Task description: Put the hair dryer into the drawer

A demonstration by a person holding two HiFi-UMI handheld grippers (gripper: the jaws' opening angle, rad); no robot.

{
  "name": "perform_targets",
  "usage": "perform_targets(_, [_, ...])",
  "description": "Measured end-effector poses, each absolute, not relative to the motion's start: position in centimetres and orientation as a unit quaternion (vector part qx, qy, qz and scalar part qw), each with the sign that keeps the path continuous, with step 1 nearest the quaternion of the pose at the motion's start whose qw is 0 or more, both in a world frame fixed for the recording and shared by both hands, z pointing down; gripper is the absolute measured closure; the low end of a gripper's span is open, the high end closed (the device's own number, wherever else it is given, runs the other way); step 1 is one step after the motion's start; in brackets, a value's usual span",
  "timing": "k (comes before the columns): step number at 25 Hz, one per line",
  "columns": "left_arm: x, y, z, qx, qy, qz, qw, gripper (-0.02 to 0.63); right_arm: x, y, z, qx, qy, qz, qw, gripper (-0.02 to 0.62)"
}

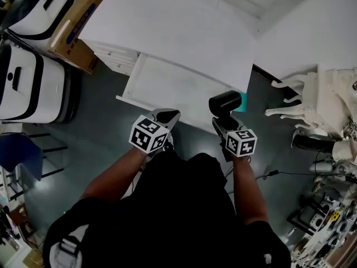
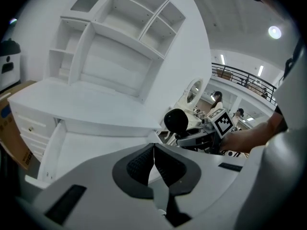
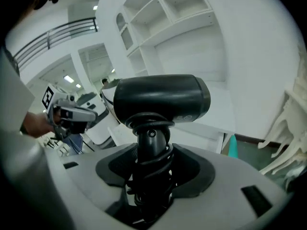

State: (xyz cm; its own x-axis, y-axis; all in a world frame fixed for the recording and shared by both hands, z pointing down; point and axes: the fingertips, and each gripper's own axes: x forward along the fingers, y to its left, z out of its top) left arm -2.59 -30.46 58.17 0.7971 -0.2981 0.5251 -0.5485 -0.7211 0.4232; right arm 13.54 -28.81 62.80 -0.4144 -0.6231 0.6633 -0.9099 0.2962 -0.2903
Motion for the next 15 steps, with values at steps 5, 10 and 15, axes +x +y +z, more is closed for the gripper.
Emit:
perform_targets(5, [-2.8, -31.5, 58.9, 0.899, -0.232, 0.221, 0.299, 0.595, 13.3, -31.3, 67.2, 0.457, -0.770, 0.285, 0.341, 0.359])
perform_targets(10, [-3.0, -32.3, 59.4, 0.892, -0.247, 0.225, 0.304, 0.595, 12.3, -33.6, 71.8, 0.386, -0.775, 0.242, 0.438, 0.359])
perform_targets(15, [-3.6, -33.1, 59.7, 0.878, -0.281, 0.223, 0.317, 0.595, 10.9, -35.5, 76.3, 0.283, -0.780, 0.164, 0.534, 0.359])
